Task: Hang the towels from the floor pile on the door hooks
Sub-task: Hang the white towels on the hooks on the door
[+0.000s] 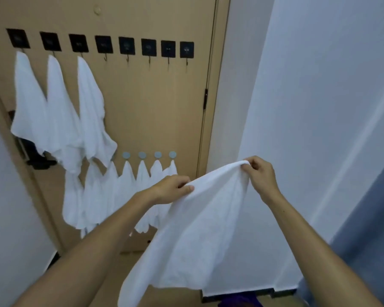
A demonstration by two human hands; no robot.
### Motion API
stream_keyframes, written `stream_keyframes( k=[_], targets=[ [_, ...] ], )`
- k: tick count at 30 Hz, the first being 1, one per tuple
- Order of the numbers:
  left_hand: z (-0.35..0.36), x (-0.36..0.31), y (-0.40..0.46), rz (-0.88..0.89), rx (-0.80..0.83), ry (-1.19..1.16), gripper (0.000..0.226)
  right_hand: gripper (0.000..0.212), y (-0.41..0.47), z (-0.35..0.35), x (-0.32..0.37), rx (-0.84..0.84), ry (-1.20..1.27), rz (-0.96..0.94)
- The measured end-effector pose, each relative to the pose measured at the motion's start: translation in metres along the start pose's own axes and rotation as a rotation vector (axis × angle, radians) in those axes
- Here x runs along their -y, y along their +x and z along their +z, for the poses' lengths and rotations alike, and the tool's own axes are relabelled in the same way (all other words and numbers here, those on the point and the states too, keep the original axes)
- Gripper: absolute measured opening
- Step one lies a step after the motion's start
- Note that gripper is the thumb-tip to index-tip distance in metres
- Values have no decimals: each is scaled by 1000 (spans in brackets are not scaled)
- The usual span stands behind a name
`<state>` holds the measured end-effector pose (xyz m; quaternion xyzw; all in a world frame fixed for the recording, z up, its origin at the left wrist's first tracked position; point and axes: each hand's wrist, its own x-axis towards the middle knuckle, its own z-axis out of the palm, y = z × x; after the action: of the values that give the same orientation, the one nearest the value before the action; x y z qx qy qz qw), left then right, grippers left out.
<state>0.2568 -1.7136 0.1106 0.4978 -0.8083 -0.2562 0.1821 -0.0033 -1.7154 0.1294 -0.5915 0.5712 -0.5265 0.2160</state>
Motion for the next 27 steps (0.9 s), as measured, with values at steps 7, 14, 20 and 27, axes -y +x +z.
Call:
stream_keyframes(
  k=[7, 14, 20, 27],
  targets=[
    [-75, 37, -40, 4, -166, -68, 32, 31, -11, 96, 40, 277, -75, 40],
    [-122, 63, -49, -3, -244, -65, 25, 14, -16, 200, 106, 735, 209, -26],
    [-162, 118, -60, -127, -272, -69, 16, 19, 25, 258, 119, 778, 234, -55],
    [-226, 158, -15, -145, -400, -105, 21, 23, 103, 319, 133, 884, 215, -105]
  ],
)
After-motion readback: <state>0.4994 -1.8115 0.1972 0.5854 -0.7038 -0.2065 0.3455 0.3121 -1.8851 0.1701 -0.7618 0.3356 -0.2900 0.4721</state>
